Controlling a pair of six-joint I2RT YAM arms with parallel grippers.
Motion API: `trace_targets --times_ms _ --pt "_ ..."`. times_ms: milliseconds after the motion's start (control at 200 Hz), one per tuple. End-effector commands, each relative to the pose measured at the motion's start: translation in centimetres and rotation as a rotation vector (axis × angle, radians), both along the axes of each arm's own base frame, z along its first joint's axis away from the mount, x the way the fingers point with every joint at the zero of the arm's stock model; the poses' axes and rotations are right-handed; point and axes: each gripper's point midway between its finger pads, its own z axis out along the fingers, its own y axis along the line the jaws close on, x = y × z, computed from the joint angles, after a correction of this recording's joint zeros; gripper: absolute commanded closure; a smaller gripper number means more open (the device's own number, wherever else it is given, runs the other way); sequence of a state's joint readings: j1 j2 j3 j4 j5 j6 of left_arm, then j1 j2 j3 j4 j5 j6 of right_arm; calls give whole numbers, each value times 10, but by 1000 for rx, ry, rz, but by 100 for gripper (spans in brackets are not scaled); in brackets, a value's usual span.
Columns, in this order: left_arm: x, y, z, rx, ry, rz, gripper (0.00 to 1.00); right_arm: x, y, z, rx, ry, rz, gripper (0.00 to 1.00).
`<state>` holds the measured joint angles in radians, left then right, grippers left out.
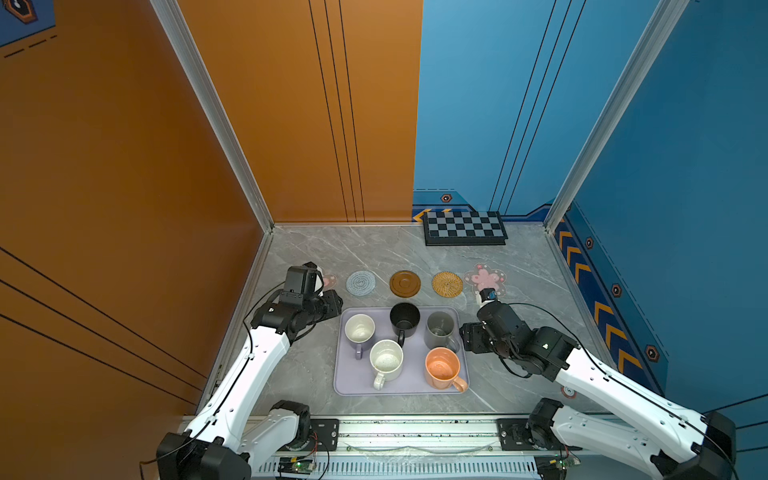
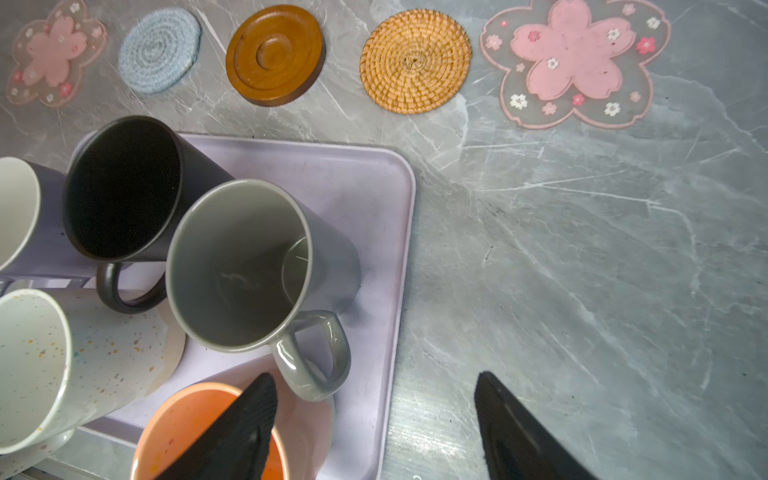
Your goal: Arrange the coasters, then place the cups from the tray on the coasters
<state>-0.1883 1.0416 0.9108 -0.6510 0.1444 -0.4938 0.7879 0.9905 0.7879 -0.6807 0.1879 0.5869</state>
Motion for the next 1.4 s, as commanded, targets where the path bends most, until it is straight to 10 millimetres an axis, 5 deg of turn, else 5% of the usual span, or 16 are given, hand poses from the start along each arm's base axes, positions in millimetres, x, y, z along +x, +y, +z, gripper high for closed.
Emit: trace_targets --times_ms 0,646,1392 --pt "-7 -2 2 -26 16 -5 56 -3 9 -1 -20 17 74 23" --pt "-32 4 -5 -6 31 6 56 -5 31 -25 -60 102 184 25" --pt "-37 7 -9 -16 38 31 57 12 50 -48 -138 114 210 28"
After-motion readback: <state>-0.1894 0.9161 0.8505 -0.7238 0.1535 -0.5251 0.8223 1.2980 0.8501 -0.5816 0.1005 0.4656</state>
